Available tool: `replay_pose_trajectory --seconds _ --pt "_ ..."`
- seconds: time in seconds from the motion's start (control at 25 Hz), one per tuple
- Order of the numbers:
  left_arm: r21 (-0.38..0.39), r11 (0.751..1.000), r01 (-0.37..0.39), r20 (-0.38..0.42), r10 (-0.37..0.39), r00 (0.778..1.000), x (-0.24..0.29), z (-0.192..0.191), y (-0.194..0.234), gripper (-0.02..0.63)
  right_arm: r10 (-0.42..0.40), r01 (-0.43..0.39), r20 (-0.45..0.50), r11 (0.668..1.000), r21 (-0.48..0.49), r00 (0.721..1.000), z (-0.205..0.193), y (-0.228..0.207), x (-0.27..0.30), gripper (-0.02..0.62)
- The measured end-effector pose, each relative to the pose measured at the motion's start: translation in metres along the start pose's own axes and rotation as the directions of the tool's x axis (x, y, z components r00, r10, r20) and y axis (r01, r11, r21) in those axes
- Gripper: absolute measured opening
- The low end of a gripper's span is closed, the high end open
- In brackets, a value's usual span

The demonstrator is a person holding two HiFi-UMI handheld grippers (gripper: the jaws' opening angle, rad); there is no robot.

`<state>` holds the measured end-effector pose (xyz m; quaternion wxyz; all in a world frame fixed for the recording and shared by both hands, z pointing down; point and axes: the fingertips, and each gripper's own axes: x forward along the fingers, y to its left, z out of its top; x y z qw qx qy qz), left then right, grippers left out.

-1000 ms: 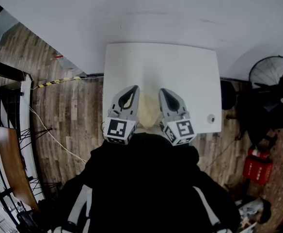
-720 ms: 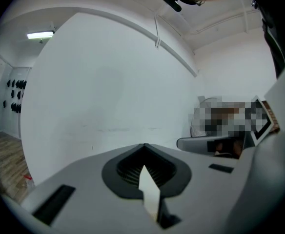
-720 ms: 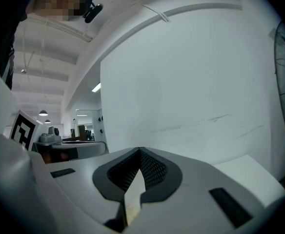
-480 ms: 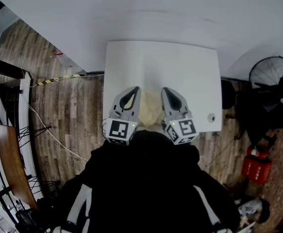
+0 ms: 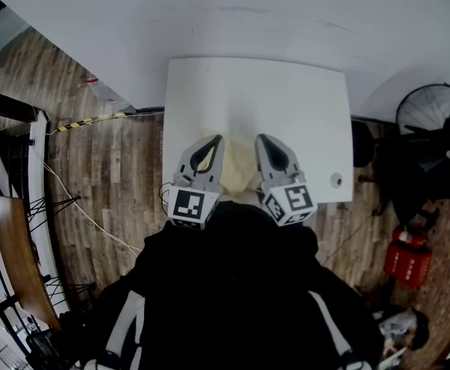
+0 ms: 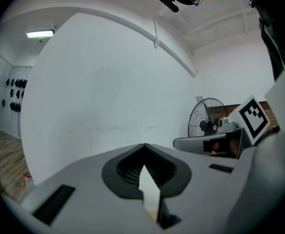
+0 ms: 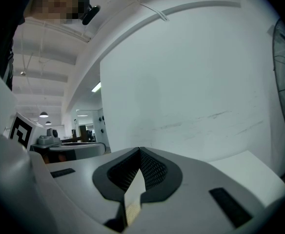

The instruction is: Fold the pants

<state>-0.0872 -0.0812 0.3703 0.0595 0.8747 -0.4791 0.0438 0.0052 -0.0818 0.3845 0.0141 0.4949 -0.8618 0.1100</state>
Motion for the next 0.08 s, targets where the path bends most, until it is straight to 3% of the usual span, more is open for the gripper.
replay_pose_trajectory --seconds 0.08 --pt "-0.006 1.000 -0.002 0.000 0.002 1.000 -0.0008 0.0008 -0.0009 0.002 0.005 -0.005 -0.001 1.000 0.002 1.000 -0.0001 0.0002 -0.0012 0.003"
